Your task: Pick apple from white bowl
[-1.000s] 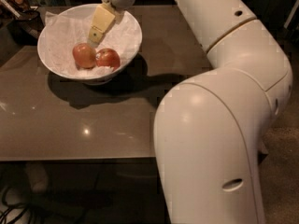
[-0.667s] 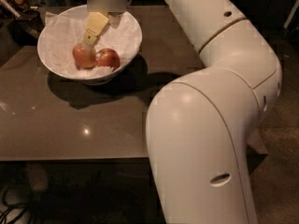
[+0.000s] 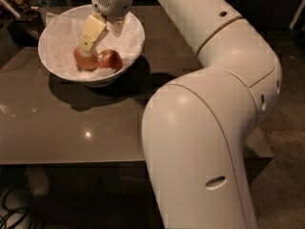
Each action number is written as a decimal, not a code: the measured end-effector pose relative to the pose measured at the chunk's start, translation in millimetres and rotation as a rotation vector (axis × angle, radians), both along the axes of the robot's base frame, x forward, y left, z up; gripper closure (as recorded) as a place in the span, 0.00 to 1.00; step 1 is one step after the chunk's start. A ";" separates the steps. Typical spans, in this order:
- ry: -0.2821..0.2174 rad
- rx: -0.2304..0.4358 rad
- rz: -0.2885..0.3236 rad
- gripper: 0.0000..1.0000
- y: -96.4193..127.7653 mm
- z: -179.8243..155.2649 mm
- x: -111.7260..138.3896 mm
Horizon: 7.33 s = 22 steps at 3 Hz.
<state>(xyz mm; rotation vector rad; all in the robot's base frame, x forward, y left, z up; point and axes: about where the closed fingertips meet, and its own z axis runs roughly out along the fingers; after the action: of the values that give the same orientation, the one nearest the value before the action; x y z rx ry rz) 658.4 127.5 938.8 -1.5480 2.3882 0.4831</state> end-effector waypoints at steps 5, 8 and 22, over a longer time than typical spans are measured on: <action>0.035 -0.087 -0.038 0.15 -3.4 -25.7 1.3; 0.074 -0.079 -0.010 0.16 4.3 -43.1 2.5; -0.054 -0.024 0.065 1.00 3.0 -15.0 9.7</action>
Offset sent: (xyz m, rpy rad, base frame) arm -0.0267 -0.0192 -0.0147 -0.1463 0.0899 -0.0146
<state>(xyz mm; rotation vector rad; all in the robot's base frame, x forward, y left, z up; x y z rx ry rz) 668.1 130.5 923.9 -1.6319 2.3180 0.4214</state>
